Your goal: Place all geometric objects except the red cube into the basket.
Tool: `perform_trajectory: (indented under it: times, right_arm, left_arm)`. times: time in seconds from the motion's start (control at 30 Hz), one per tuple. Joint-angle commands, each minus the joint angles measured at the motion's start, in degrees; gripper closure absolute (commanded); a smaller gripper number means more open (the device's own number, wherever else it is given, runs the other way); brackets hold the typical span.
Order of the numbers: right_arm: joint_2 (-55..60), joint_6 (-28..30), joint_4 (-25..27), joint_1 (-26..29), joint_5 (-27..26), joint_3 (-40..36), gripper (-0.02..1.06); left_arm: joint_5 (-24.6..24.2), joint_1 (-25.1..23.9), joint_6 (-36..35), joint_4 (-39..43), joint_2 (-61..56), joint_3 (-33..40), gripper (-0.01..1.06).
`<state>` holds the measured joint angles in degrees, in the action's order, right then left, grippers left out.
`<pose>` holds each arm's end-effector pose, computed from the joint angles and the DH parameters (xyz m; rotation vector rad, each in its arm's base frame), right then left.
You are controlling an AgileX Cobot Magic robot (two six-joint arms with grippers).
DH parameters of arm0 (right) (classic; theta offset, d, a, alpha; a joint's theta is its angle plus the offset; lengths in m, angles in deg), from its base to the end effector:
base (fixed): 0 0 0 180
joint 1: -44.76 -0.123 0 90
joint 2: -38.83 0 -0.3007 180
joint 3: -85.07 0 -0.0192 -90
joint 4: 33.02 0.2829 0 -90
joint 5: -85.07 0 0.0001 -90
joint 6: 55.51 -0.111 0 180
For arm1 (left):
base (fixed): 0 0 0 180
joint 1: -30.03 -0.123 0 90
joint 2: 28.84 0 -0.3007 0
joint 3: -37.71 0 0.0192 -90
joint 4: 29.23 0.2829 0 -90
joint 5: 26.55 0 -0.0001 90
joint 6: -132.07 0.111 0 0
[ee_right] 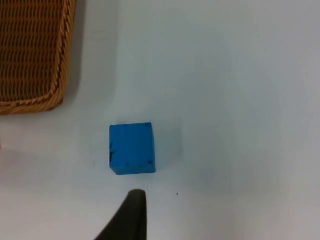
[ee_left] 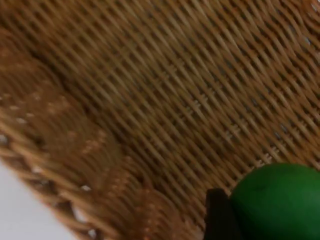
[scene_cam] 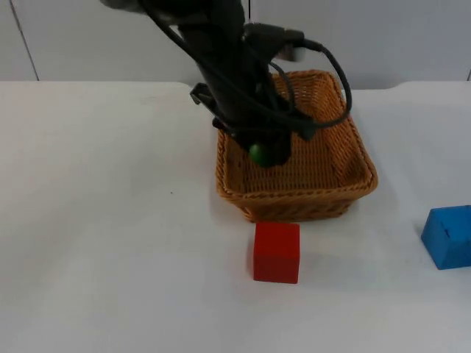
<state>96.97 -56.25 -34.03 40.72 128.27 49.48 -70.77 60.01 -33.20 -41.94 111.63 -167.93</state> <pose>0.2002 0.0128 0.2980 -0.0785 2.3885 0.0189 0.4567 -0.2832 0.1110 0.8894 2.6414 -0.3230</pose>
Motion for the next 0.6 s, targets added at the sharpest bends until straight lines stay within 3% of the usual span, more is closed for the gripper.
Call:
perform_trajectory:
  times: [0.0, 0.13, 0.17, 0.23, 0.3, 0.4, 0.57]
  right_arm:
    - [0.08, 0.13, -0.28, 0.31, -0.64, 0.22, -0.01]
    - [0.08, 0.13, -0.28, 0.31, -0.64, 0.22, -0.01]
    - [0.08, 0.13, -0.28, 0.31, -0.64, 0.22, -0.01]
    - [0.08, 0.13, -0.28, 0.31, -0.64, 0.22, -0.01]
    - [0.08, 0.13, -0.28, 0.31, -0.64, 0.22, -0.01]
    - [0.08, 0.13, -0.28, 0.31, -0.64, 0.22, -0.01]
    - [0.08, 0.13, -0.28, 0.31, -0.64, 0.22, -0.01]
  left_arm:
    - [0.50, 0.60, 0.11, 0.24, -0.02, -0.44, 0.93]
    - [1.19, 0.66, -1.52, -0.09, -0.02, -0.44, 0.48]
    - [1.19, 0.66, -1.52, -0.09, -0.02, -0.44, 0.48]
    - [0.23, 0.66, -1.52, -0.84, -0.02, -0.44, 0.31]
    - [-1.18, 0.74, -1.52, -1.48, -0.12, -0.47, 0.20]
    - [-2.88, 0.83, -1.52, -1.51, -0.12, -1.07, 0.15]
    - [-10.64, 0.83, -1.52, -1.61, -0.24, -5.95, 0.15]
